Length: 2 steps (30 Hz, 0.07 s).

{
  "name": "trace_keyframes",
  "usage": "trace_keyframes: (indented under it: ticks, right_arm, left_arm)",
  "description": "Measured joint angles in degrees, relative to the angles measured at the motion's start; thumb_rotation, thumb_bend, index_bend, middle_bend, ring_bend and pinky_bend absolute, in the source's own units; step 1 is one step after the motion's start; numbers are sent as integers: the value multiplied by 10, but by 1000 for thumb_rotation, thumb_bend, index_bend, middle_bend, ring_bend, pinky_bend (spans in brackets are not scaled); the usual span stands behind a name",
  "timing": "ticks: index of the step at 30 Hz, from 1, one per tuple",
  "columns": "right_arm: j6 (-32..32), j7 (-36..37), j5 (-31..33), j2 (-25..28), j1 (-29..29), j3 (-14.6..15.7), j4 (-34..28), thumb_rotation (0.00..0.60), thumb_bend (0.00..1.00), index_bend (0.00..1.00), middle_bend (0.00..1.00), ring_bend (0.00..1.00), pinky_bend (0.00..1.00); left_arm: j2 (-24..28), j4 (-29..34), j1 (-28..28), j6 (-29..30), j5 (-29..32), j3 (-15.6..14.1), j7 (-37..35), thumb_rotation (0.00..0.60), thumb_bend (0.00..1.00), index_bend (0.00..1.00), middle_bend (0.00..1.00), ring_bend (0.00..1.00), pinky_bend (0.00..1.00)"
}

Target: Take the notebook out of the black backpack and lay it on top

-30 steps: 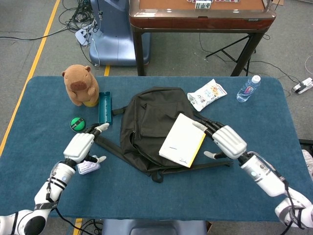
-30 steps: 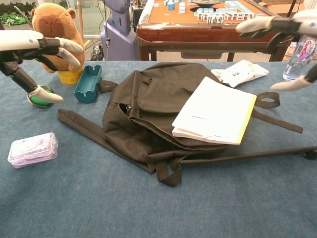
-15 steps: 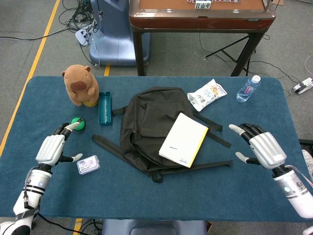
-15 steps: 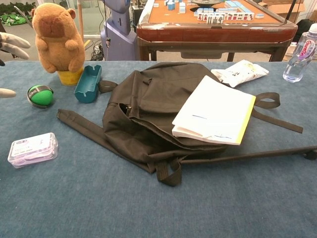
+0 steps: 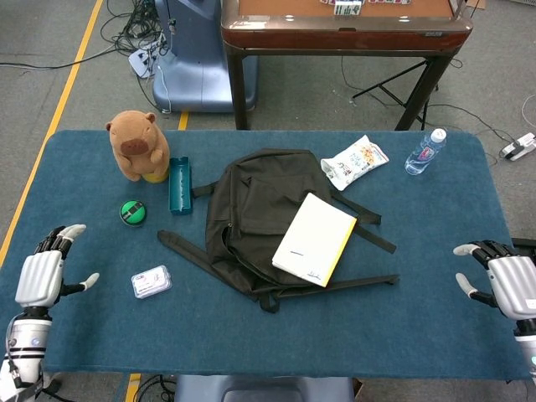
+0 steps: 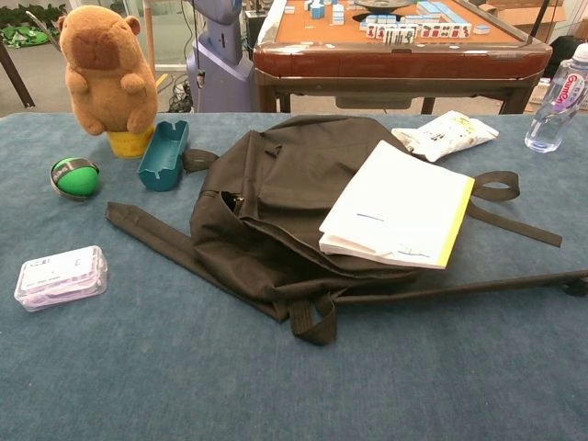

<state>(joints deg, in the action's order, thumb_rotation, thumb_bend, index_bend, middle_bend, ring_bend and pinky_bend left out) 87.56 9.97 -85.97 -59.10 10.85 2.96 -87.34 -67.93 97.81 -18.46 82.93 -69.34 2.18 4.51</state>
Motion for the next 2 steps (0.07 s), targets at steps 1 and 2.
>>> trace_keyframes:
  ticks: [1,2]
  right_arm:
    - [2,1,1,-2,-4,-2,2,600,304,403,403,315,370]
    - [6,0,3,-4,-10,-4,5,600,305,407,404,316,370]
  left_arm:
    - [-1,-2,5,4,-5,-1,0,600,164,199,167,107,150]
    - [-2,-4,9,6,-8,-2,0,600,164,199,167,107,150]
